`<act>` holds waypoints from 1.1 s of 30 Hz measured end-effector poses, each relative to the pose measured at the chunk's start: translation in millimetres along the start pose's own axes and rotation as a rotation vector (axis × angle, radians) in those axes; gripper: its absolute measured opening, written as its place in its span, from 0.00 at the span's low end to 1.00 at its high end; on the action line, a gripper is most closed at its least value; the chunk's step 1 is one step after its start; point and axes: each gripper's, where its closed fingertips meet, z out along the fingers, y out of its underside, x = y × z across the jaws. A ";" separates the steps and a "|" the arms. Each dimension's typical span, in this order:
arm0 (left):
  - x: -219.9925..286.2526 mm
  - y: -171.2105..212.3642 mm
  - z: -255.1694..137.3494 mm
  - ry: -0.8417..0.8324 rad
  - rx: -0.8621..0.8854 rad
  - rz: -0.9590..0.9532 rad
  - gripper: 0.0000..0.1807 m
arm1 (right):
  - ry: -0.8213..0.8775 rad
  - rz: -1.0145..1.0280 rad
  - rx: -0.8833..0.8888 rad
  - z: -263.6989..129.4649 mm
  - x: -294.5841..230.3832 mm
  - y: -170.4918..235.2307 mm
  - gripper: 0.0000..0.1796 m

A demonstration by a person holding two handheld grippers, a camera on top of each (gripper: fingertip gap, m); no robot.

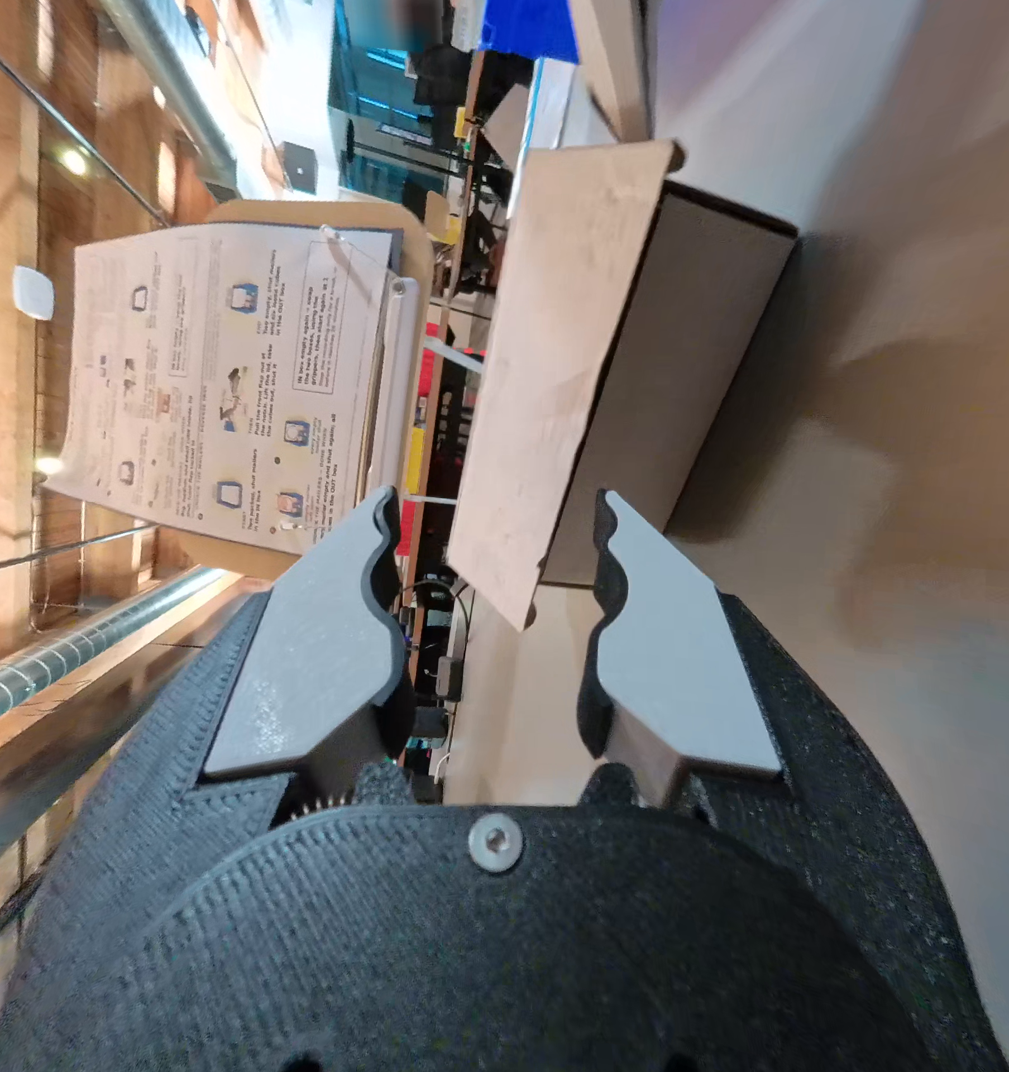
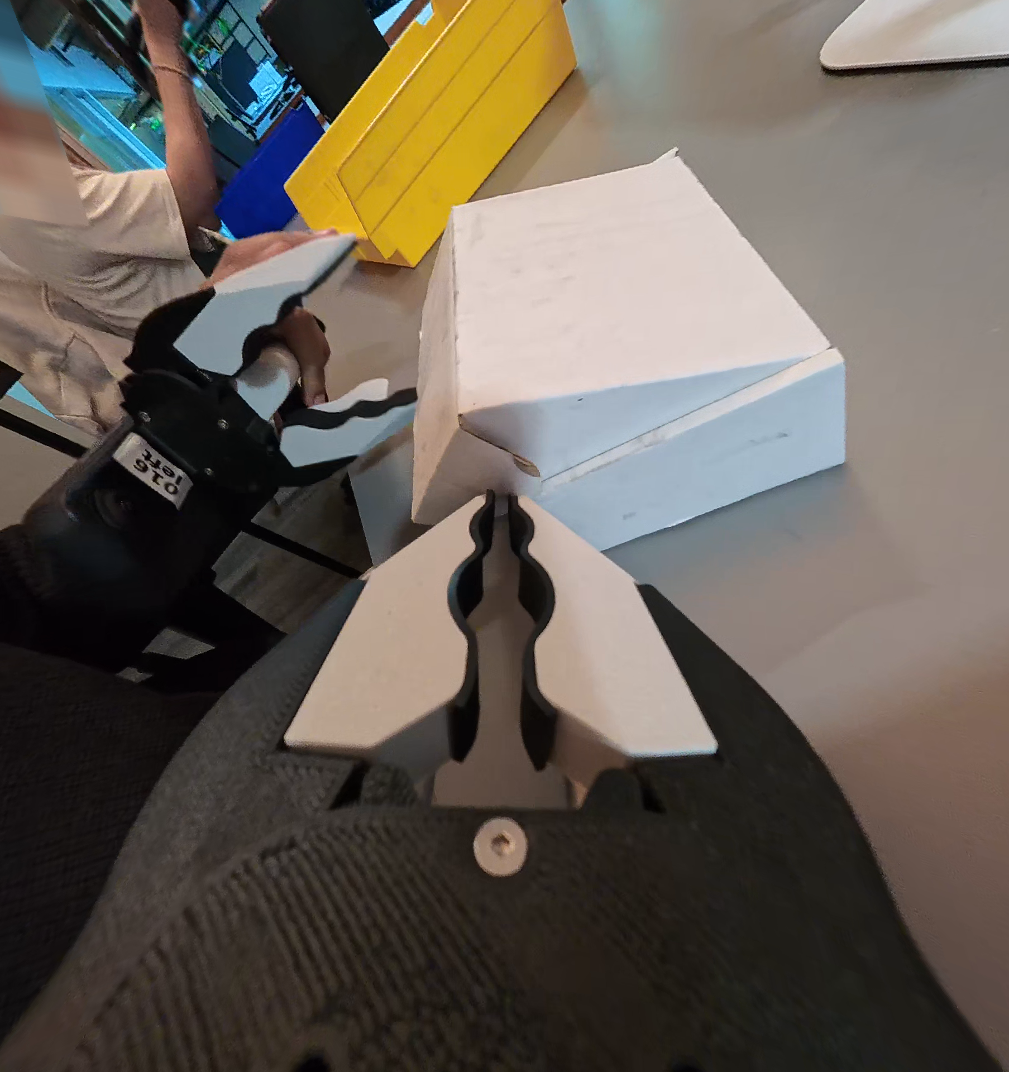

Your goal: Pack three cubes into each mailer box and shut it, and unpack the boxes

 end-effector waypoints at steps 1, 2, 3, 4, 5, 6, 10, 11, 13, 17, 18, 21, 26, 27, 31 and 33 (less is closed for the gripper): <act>-4.2 3.3 -2.8 -0.011 0.002 -0.022 0.36 | 0.003 -0.004 -0.004 0.3 0.2 0.7 0.02; -8.9 6.6 -5.8 -0.019 0.007 -0.070 0.35 | 0.009 -0.008 -0.010 0.3 1.0 1.5 0.02; -14.8 10.6 -8.5 -0.031 0.012 -0.137 0.34 | 0.019 -0.013 -0.014 -0.1 2.4 1.9 0.02; -23.4 16.4 -10.2 -0.057 0.013 -0.223 0.32 | 0.030 -0.019 -0.011 -0.9 4.2 1.2 0.02; -32.9 24.5 -11.0 -0.091 0.007 -0.321 0.29 | 0.041 -0.022 -0.004 -2.5 5.9 -0.4 0.01; -40.2 35.5 -10.6 -0.120 -0.012 -0.414 0.25 | 0.052 -0.023 0.007 -4.4 8.0 -2.6 0.01; -19.4 83.3 -1.4 -0.038 -0.204 -0.546 0.26 | 0.113 -0.032 0.083 -15.1 17.7 -16.5 0.00; -10.4 91.6 0.9 -0.012 -0.251 -0.543 0.26 | 0.123 -0.037 0.102 -17.5 18.6 -19.8 0.00; 6.2 92.9 5.9 0.066 -0.270 -0.562 0.29 | 0.137 -0.046 0.119 -19.4 18.9 -23.2 0.01; 13.9 75.4 16.6 0.151 -0.186 -0.707 0.28 | 0.180 -0.081 0.045 -12.0 20.3 -11.8 0.01; 18.1 68.8 18.2 0.194 -0.160 -0.759 0.28 | 0.186 -0.093 0.029 -9.6 19.0 -9.7 0.02; 25.1 57.4 21.4 0.263 -0.152 -0.819 0.26 | 0.196 -0.125 0.027 -5.4 10.3 -11.5 0.02; 18.0 41.5 27.1 0.257 -0.101 -0.900 0.22 | 0.228 -0.158 0.039 -5.6 9.5 -14.8 0.02; 13.9 38.8 26.5 0.254 -0.081 -0.933 0.21 | 0.227 -0.153 0.046 -6.8 10.8 -15.7 0.02; -11.1 30.2 18.0 0.204 0.045 -1.047 0.10 | 0.211 -0.105 0.102 -15.5 16.6 -23.5 0.02; -19.7 27.1 14.0 0.198 0.104 -1.114 0.06 | 0.200 -0.080 0.132 -20.0 19.1 -28.1 0.02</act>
